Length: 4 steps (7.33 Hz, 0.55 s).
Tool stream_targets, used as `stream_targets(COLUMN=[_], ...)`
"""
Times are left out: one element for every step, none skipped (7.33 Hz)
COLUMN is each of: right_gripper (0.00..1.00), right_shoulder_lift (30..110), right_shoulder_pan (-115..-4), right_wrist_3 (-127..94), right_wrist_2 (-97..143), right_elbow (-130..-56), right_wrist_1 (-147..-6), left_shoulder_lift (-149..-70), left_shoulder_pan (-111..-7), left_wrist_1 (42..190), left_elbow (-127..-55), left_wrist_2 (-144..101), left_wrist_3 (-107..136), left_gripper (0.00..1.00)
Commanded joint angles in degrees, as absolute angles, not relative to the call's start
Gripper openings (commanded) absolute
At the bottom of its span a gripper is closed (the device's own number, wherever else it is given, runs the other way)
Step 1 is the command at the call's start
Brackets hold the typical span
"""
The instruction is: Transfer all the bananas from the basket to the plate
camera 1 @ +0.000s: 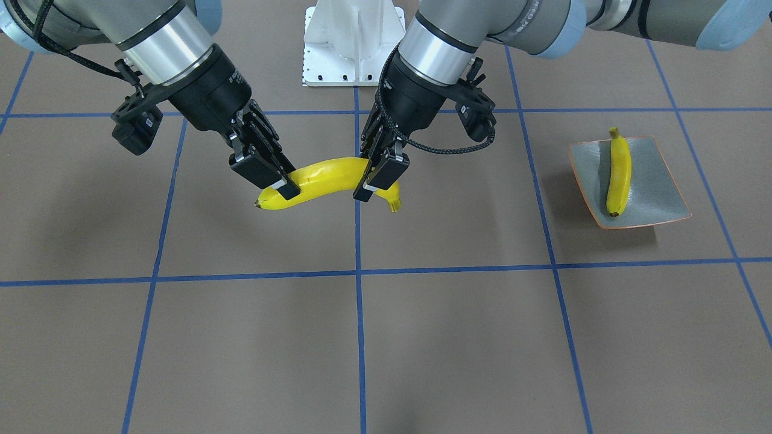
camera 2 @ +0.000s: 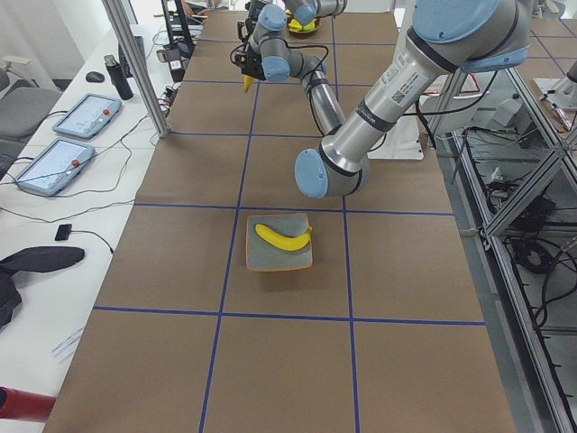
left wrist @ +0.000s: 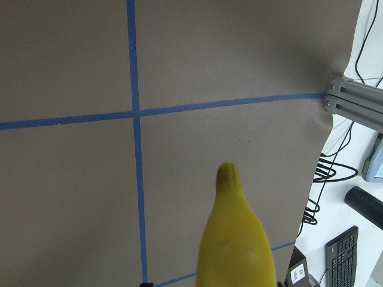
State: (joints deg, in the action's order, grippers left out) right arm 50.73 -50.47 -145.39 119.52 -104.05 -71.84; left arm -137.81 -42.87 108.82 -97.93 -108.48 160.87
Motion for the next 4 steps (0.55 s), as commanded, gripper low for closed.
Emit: stream_targets(right_gripper=[0.70,1.00,1.00,1.00], right_shoulder_lift=[50.7,51.0,51.1,52.2], right_shoulder_pan=[-50.4,-50.4,-50.6,-51.2], right_wrist_3=[-144.9,-144.3,-144.1,-144.0], right_wrist_2=[119.4,119.5,119.5,119.9], right_elbow=[-104.4,-104.4,-104.5,-105.0], right_wrist_1=[-71.9,-71.8,-71.2,-69.4], left_shoulder_lift=[-137.5,-137.0,-136.8,-136.6], left_shoulder_pan=[-42.9,-42.9,-42.9,-42.9], left_wrist_1=[109.7,111.3,111.6,111.6], left_elbow=[-98.4,-98.8,-98.9,-99.2], left_wrist_2=[-107.2,-107.2,-107.2,-107.2], left_wrist_3=[162.1,162.1,162.1,161.6], left_gripper=[0.00,0.00,0.00,0.00])
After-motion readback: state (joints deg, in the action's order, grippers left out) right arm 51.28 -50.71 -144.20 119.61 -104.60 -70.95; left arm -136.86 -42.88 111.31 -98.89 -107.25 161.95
